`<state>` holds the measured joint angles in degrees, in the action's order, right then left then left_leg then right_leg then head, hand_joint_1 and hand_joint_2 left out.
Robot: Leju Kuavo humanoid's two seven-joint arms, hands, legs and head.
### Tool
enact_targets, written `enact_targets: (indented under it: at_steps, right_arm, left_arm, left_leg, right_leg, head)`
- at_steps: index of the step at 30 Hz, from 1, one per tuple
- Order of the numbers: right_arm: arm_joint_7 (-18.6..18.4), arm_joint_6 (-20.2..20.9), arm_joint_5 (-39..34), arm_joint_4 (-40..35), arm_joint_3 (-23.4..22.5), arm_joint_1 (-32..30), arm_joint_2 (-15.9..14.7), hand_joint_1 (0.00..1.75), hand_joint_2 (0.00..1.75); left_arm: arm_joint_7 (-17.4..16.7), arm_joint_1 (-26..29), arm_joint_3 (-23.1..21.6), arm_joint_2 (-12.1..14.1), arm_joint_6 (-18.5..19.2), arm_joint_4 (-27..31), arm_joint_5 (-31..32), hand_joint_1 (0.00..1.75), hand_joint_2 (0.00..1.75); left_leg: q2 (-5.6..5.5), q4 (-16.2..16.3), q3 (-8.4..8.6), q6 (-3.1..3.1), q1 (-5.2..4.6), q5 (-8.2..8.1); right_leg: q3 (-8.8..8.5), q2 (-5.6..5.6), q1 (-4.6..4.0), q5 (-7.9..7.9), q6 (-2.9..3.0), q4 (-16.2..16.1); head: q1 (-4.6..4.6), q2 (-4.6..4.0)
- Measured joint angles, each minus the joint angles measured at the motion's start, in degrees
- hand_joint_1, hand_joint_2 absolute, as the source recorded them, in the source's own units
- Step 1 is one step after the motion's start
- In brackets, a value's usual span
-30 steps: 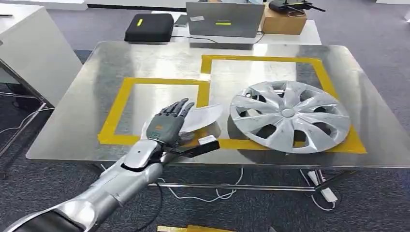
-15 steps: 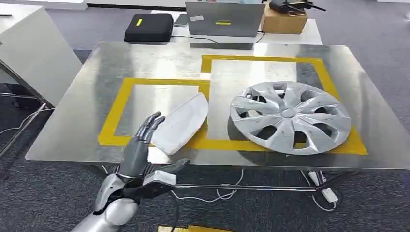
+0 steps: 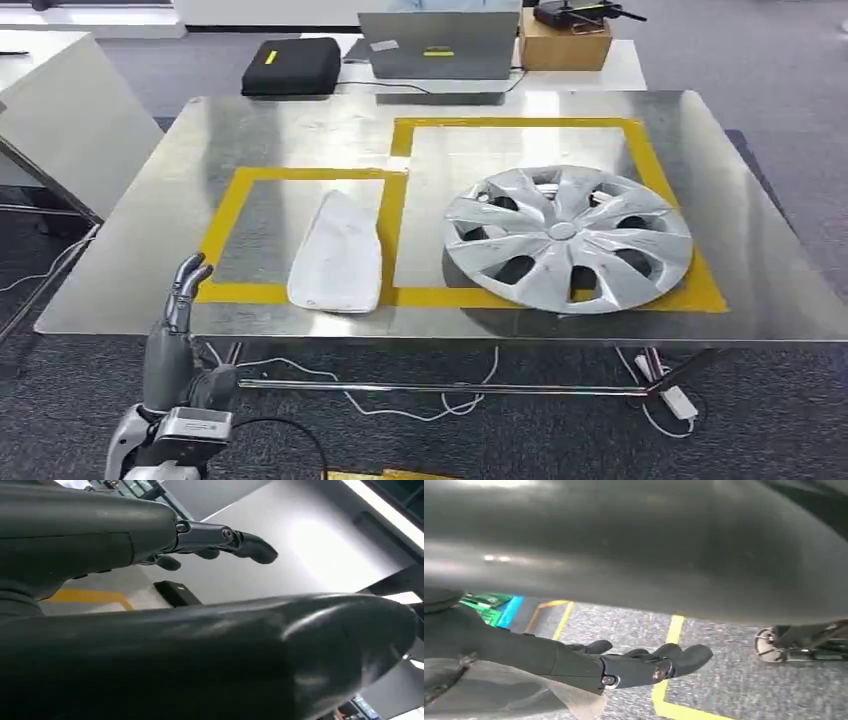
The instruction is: Take the parts from the cabinet and place them on the table.
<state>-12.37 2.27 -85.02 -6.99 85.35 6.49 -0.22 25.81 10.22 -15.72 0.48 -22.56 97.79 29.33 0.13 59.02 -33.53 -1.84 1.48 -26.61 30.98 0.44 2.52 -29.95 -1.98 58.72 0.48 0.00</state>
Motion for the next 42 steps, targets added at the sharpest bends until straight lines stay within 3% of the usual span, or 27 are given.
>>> enact_targets:
  at_steps: [1,3,5,7,9,10,11,13,15,17,19,20,21,22,24,25,26,27,30,31,33,35,37,38,40,41,42]
  right_arm:
    - [0.0,0.0,0.0,0.0,0.0,0.0,0.0,0.00,0.00]
    - [0.0,0.0,0.0,0.0,-0.1,0.0,0.0,0.00,0.00]
    - [0.0,0.0,0.0,0.0,-0.2,-0.1,0.0,0.00,0.00]
    - [0.0,0.0,0.0,0.0,-0.3,-0.1,0.0,0.00,0.00]
    - [0.0,0.0,-0.3,0.0,-0.3,0.0,0.0,0.00,0.00]
    - [0.0,0.0,-0.4,0.0,-0.4,0.0,0.0,0.00,0.00]
    - [0.0,0.1,-0.5,0.0,-0.4,0.0,0.1,0.00,0.00]
    - [0.0,0.1,-0.9,0.0,-0.4,0.0,0.1,0.00,0.00]
    - [0.0,0.1,-1.1,0.0,-0.4,-0.3,0.2,0.00,0.00]
    - [0.0,0.1,-1.4,0.0,-0.4,-0.4,0.1,0.00,0.00]
    - [-0.1,0.2,-1.5,0.0,-0.4,-0.5,0.1,0.00,0.00]
    - [-0.1,0.3,-1.5,0.1,-0.4,-0.6,0.1,0.00,0.00]
    - [-0.1,0.4,-1.6,0.1,-0.4,-0.6,0.1,0.00,0.00]
    - [-0.1,0.4,-1.6,0.1,-0.4,-0.6,0.1,0.00,0.00]
    - [-0.1,0.5,-1.6,0.1,-0.4,-0.6,0.1,0.00,0.00]
    - [-0.1,0.5,-1.6,0.2,-0.4,-0.6,0.1,0.00,0.00]
    - [-0.1,0.5,-1.6,0.2,-0.4,-0.4,0.1,0.00,0.00]
    - [-0.1,0.5,-1.6,0.2,-0.4,-0.3,0.1,0.00,0.00]
    - [0.0,0.8,-1.7,0.2,-0.4,-0.5,0.3,0.00,0.00]
    - [0.0,0.8,-1.7,0.2,-0.4,-0.6,0.7,0.00,0.00]
    - [0.0,0.9,-1.7,0.4,-0.4,-0.7,0.7,0.00,0.00]
    - [-0.1,1.0,-1.7,0.4,-0.4,-0.8,0.8,0.00,0.00]
    - [-0.1,1.1,-1.7,0.4,-0.4,-0.8,0.8,0.00,0.00]
    - [-0.1,1.1,-1.7,0.4,-0.4,-0.8,0.8,0.00,0.00]
    - [-0.1,1.2,-1.7,0.4,-0.4,-0.9,0.9,0.00,0.00]
    - [-0.1,1.2,-1.7,0.4,-0.4,-0.9,1.0,0.00,0.00]
    - [-0.1,1.3,-1.7,0.4,-0.4,-0.7,1.0,0.00,0.00]
  left_arm:
    - [0.0,0.1,0.1,0.1,0.0,0.2,0.0,0.00,0.00]
    - [0.0,0.2,0.3,0.3,0.0,0.5,0.0,0.00,0.00]
    - [0.0,0.4,0.3,0.4,0.0,0.5,0.0,0.00,0.00]
    - [0.1,0.5,0.4,0.4,0.0,0.6,-0.6,0.00,0.00]
    - [1.1,1.1,1.4,0.4,0.0,1.1,-3.7,0.00,0.00]
    - [2.0,1.7,2.4,0.4,0.6,1.7,-5.8,0.00,0.00]
    - [3.0,2.3,4.0,0.1,1.7,2.3,-8.2,0.00,0.00]
    - [5.0,3.8,8.0,-1.2,4.2,2.9,-11.2,0.00,0.00]
    - [6.9,4.8,13.3,-3.1,7.7,3.0,-14.5,0.00,0.00]
    - [8.2,4.8,19.8,-6.3,11.8,3.0,-16.4,0.00,0.00]
    - [8.4,4.8,26.3,-9.0,15.9,2.4,-18.2,0.00,0.00]
    - [8.0,4.4,30.1,-10.4,17.7,1.6,-18.9,0.00,0.00]
    - [7.5,3.9,33.6,-11.8,19.2,0.5,-19.2,0.00,0.00]
    - [7.5,3.5,37.0,-12.8,20.5,-0.9,-19.0,0.00,0.00]
    - [8.1,2.1,43.2,-14.1,21.4,-4.7,-16.9,0.00,0.00]
    - [8.7,1.3,46.0,-14.5,21.3,-6.8,-15.1,0.00,0.00]
    - [9.4,0.4,48.9,-14.7,20.9,-9.8,-12.9,0.00,0.00]
    - [10.0,-0.6,51.2,-14.8,20.5,-12.7,-11.4,0.00,0.00]
    - [10.5,-3.3,58.5,-14.8,20.1,-23.1,-9.0,0.00,0.00]
    - [10.5,-3.8,60.6,-14.6,20.0,-26.0,-8.5,0.00,0.00]
    - [10.5,-4.5,64.2,-14.0,19.4,-31.9,-7.5,0.00,0.00]
    - [9.9,-6.8,68.1,-12.8,17.6,-40.9,-5.9,0.00,0.00]
    - [9.0,-7.4,70.9,-12.2,16.0,-46.1,-5.0,0.00,0.00]
    - [7.7,-7.7,72.4,-11.7,14.2,-49.6,-4.4,0.00,0.00]
    - [5.0,-8.9,75.1,-10.9,11.3,-56.2,-3.3,0.00,0.00]
    - [3.7,-9.3,76.0,-10.7,10.1,-58.5,-2.5,0.00,0.00]
    - [2.4,-9.7,76.6,-10.6,9.0,-60.7,-1.6,0.00,0.00]
  left_leg:
    - [0.03,1.4,-0.51,-0.05,0.02,-1.94]
    - [0.02,9.7,-3.50,-0.11,-0.08,-7.62]
    - [0.02,17.5,-5.86,0.07,-0.08,-11.00]
    - [0.02,14.9,-3.46,0.77,-0.34,-9.09]
    - [-0.04,5.1,2.51,1.96,-0.90,-4.95]
    - [-0.20,0.5,5.11,2.76,-1.33,-4.25]
    - [-0.22,-0.8,5.47,2.89,-1.41,-4.63]
    - [-0.26,-0.9,5.00,2.77,-1.70,-4.34]
    - [-0.22,-1.6,4.68,3.29,-1.66,-3.20]
    - [0.15,-2.1,3.82,4.12,-1.30,-1.95]
    - [0.33,-2.1,2.52,4.33,-1.46,-1.04]
    - [0.46,-2.0,1.72,4.43,-1.61,-0.49]
    - [0.53,-2.0,1.04,4.41,-1.73,0.04]
    - [0.57,-2.0,0.40,4.36,-1.82,0.53]
    - [0.64,-1.8,-0.64,4.12,-1.92,1.31]
    - [0.63,-1.6,-1.10,3.89,-1.93,1.69]
    - [0.62,-1.4,-1.41,3.60,-2.24,2.00]
    - [0.68,-1.2,-1.61,3.30,-2.20,2.34]
    - [0.72,-1.5,-1.81,2.12,-1.97,3.86]
    - [0.40,-1.2,-2.20,1.86,-1.81,3.72]
    - [0.10,2.7,-3.47,1.03,-1.52,-2.91]
    - [0.11,10.9,-4.65,0.51,-1.22,-8.76]
    - [0.11,14.1,-4.02,0.37,-1.01,-8.22]
    - [0.11,12.9,-2.42,0.42,-0.93,-6.25]
    - [0.07,3.5,4.01,0.74,-0.88,-2.70]
    - [-0.21,-1.0,6.53,1.08,-0.93,-4.34]
    - [-0.47,-2.5,7.10,1.38,-1.17,-4.31]
  right_leg:
    - [0.23,-0.01,-0.09,0.25,0.41,0.0]
    - [1.01,-0.12,-0.39,0.69,1.06,0.0]
    - [1.78,-0.24,-0.87,1.19,1.31,0.0]
    - [2.29,-0.24,-1.25,1.65,1.38,0.0]
    - [2.51,-0.07,-1.45,2.07,1.29,0.0]
    - [2.57,-0.02,-1.33,2.30,1.22,0.0]
    - [2.84,0.09,-1.77,2.49,0.94,0.2]
    - [3.19,0.06,-1.41,3.10,0.13,0.0]
    - [3.20,0.19,-1.46,3.89,-0.87,-0.4]
    - [4.99,-0.02,-1.38,-0.69,-0.96,2.7]
    - [7.11,-0.04,-1.37,-6.67,-1.14,10.7]
    - [7.93,-0.06,-1.38,-8.32,-1.22,14.5]
    - [7.76,-0.06,-1.38,-8.18,-1.25,16.0]
    - [6.31,-0.08,-1.39,-6.53,-1.17,15.1]
    - [0.78,-0.13,-1.44,-2.28,-0.84,8.1]
    - [-3.02,-0.21,-1.50,-1.33,-0.51,2.7]
    - [-6.19,-0.47,-1.88,-2.77,-0.28,-2.4]
    - [-7.15,-0.44,-1.89,-3.07,-0.07,-3.9]
    - [-5.78,-0.37,-2.17,-2.46,1.17,-3.9]
    - [-5.23,-0.58,-1.62,-1.68,1.51,-4.3]
    - [-3.77,-0.73,-1.71,-0.38,2.23,-4.2]
    - [-2.97,-0.88,-1.77,0.74,2.17,-4.1]
    - [-1.24,-0.82,-1.78,1.63,2.09,-3.6]
    - [-0.29,-0.77,-1.78,2.02,1.99,-3.1]
    - [1.22,-0.78,-1.76,2.54,1.57,-2.1]
    - [1.74,-0.86,-1.84,2.81,1.18,-1.9]
    - [2.09,-0.85,-2.02,3.18,0.78,-1.7]
  head:
    - [-0.04,0.00]
    - [-0.31,0.00]
    - [-0.26,0.00]
    - [-0.29,0.00]
    - [-0.26,0.00]
    - [-0.29,0.00]
    - [-0.22,0.00]
    - [-0.18,0.00]
    - [-0.22,0.00]
    - [0.04,0.00]
    - [0.00,0.00]
    - [0.04,0.00]
    - [0.04,0.00]
    - [0.04,0.00]
    - [0.04,0.00]
    - [0.00,0.00]
    - [0.06,0.00]
    - [-0.13,0.00]
    - [-0.07,0.00]
    - [0.13,0.00]
    - [-0.22,0.00]
    - [-0.26,0.00]
    - [-0.24,0.00]
    - [-0.24,0.00]
    - [-0.26,0.00]
    - [-0.22,0.00]
    - [-0.13,0.00]
